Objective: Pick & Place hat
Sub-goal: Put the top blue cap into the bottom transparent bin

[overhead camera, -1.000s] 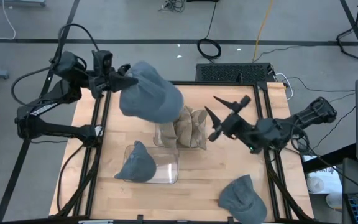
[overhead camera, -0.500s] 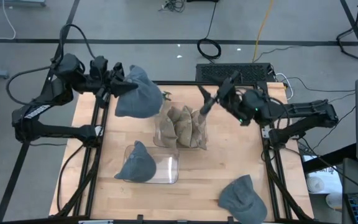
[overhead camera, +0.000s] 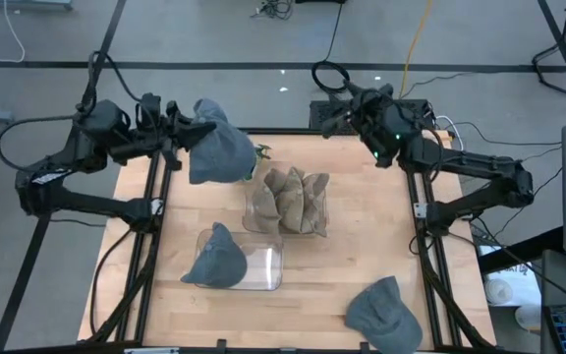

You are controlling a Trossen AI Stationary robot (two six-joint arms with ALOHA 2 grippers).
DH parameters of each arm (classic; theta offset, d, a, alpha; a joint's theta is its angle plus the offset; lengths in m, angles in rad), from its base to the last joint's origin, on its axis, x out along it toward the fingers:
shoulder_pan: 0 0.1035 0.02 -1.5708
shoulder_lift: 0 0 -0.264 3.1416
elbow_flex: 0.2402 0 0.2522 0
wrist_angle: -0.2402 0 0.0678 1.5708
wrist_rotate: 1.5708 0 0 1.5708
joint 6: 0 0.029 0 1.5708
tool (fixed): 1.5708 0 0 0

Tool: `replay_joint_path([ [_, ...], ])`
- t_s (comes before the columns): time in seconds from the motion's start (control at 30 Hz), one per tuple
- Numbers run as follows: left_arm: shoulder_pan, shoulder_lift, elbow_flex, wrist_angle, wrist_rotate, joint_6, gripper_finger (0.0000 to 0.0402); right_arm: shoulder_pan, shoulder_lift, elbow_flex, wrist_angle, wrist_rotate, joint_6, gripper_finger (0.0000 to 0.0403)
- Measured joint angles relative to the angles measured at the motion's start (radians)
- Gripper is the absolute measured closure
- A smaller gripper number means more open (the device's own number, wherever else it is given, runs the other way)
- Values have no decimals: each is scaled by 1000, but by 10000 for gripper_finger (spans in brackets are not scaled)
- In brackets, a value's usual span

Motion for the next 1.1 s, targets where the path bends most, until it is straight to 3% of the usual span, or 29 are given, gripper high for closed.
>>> replay_joint_path([
  [0.13, -96, 2, 0, -10, -163, -5, 387, -69, 0, 0, -15, -43, 1, 206],
  [0.33, -257, 38, 0, -14, -405, -5, 387, -164, 0, 0, -69, -232, 116, 206],
  [0.5, -374, 90, 0, -7, -546, -25, 387, -220, 6, 0, -143, -338, 188, 206],
  [0.93, -657, 184, 0, -13, -714, -130, 387, -251, 7, 0, -150, -341, 121, 206],
  [1.1, -767, 220, 0, -12, -831, -201, 387, -251, 7, 0, -157, -341, 122, 206],
])
